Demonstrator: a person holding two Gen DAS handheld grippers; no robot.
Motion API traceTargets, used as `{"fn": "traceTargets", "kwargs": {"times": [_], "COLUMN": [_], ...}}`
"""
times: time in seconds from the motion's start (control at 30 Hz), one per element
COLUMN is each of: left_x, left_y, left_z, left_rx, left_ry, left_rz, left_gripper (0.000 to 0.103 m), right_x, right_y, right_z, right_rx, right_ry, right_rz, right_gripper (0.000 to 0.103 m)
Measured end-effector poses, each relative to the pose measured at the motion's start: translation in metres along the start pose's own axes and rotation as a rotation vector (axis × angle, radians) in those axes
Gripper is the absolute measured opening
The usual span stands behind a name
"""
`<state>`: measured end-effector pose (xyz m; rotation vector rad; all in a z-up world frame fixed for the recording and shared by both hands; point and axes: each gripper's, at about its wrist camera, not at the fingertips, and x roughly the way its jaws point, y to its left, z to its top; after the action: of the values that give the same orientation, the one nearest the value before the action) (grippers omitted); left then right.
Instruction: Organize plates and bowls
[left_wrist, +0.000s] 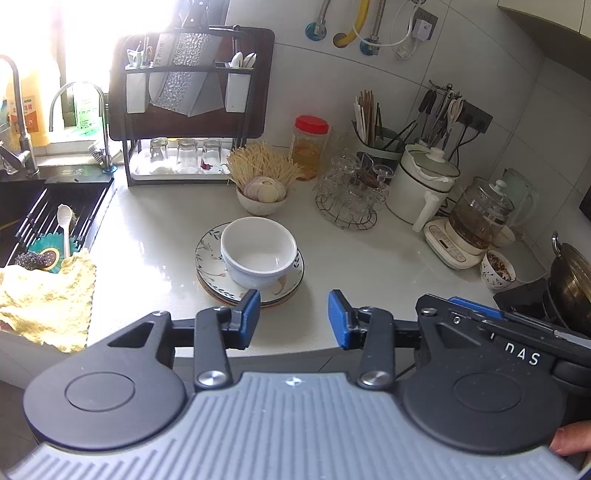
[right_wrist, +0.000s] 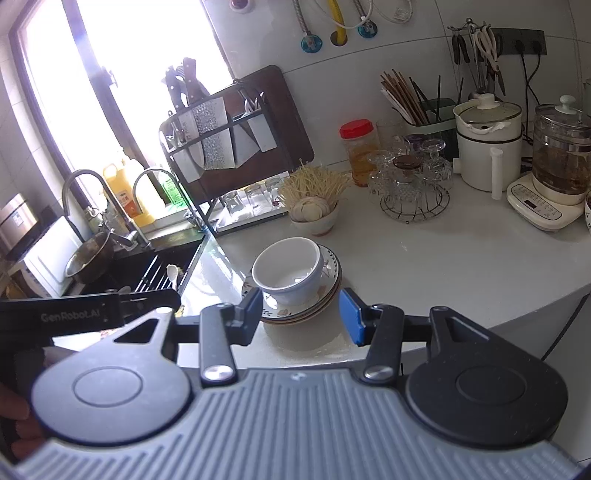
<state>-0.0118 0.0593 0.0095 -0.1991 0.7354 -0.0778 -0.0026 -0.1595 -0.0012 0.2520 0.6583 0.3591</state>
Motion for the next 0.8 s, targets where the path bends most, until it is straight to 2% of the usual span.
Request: {"fn": "traceTargets", "kwargs": {"times": [0.13, 0.2, 0.33, 0.43, 0.53, 0.8], "left_x": [-0.003, -0.005, -0.007, -0.007, -0.011, -0.013], "left_y": [-0.002, -0.002, -0.001, 0.001, 0.002, -0.006], "left_z": [-0.005, -0.006, -0.006, -0.004, 0.0, 0.005], "left_rx": [-0.001, -0.006, -0.006, -0.003, 0.005, 0.011], "left_ry": [0.0, -0.002, -0.01, -0.002, -0.012, -0.02], "left_rz": [0.016, 0.021, 0.042, 0.071, 0.097, 0.096], "left_gripper": [0.047, 0.051, 0.067, 0.07, 0.077, 0.088], "right_x": [-0.001, -0.001, 0.0, 0.0, -0.001, 0.0], "right_y": [-0.001, -0.002, -0.004, -0.005, -0.006, -0.006], "right_z": [-0.002, -0.001, 0.001, 0.003, 0.005, 0.01], "right_rx": [-0.008, -0.011, -0.012, -0.02, -0.024, -0.052], "right_ry": [0.002, 0.002, 0.006, -0.008, -0.019, -0.038], "right_rz": [-0.005, -0.005, -0.01, -0.022, -0.014, -0.007], "right_gripper": [0.05, 0.05, 0.05, 0.055, 0.055, 0.055]}}
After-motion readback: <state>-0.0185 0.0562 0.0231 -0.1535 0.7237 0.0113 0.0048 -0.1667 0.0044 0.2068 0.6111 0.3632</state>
